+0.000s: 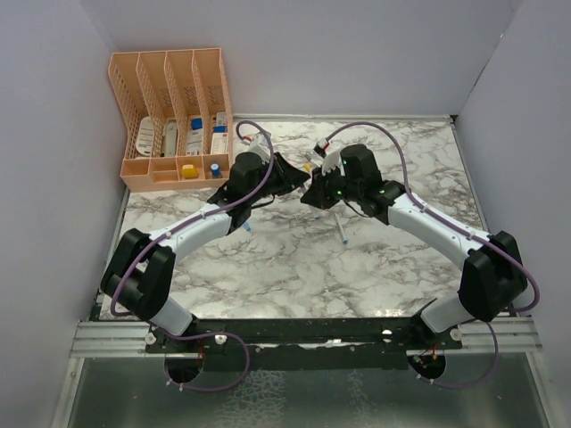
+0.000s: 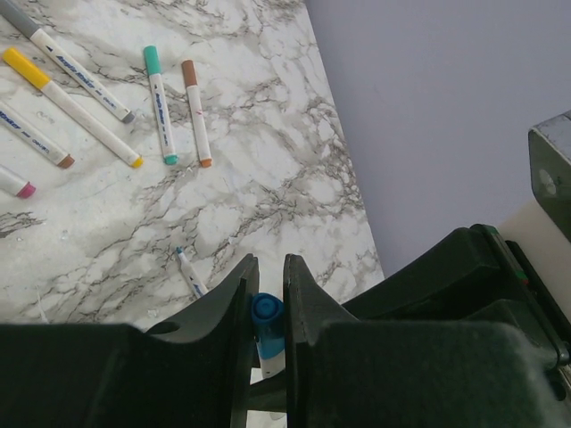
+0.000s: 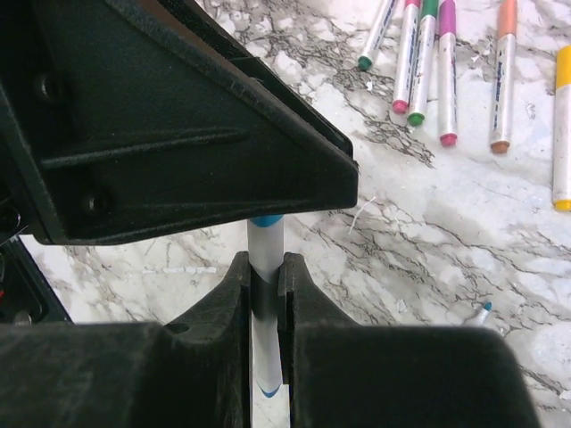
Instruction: Open the pen caps
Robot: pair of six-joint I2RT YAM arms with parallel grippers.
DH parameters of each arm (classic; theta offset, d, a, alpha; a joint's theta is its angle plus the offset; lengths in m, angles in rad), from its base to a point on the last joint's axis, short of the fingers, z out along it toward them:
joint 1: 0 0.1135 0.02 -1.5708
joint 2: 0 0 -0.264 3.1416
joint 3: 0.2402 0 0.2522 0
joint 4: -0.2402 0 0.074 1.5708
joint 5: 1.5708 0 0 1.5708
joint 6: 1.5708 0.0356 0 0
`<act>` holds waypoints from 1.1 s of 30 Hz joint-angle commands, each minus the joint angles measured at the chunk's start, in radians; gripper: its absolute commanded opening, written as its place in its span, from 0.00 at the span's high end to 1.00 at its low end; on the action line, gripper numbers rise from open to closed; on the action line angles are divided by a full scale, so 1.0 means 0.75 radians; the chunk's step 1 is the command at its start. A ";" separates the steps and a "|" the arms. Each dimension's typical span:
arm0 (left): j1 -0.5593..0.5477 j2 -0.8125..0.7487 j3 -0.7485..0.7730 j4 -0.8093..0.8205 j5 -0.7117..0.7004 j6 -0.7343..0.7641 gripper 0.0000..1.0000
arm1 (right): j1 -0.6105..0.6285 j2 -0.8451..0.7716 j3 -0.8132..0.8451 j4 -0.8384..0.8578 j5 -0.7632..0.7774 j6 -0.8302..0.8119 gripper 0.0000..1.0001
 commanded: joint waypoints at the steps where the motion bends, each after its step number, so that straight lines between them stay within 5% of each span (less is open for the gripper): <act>1: 0.110 -0.007 0.077 -0.003 -0.084 -0.020 1.00 | 0.002 -0.075 -0.058 0.000 -0.023 0.012 0.99; 10: 0.280 0.211 0.364 -0.022 -0.024 -0.039 1.00 | 0.002 -0.370 -0.385 -0.054 0.002 0.092 0.99; 15: 0.287 0.196 0.379 -0.169 -0.024 0.063 1.00 | 0.002 -0.434 -0.414 -0.134 0.222 0.103 0.99; 21: 0.285 -0.017 0.221 -0.595 -0.130 0.357 1.00 | -0.050 -0.239 -0.301 -0.251 0.627 0.081 0.99; 33: 0.284 -0.297 -0.154 -0.895 -0.462 0.480 1.00 | -0.261 -0.029 -0.228 -0.173 0.581 0.057 0.99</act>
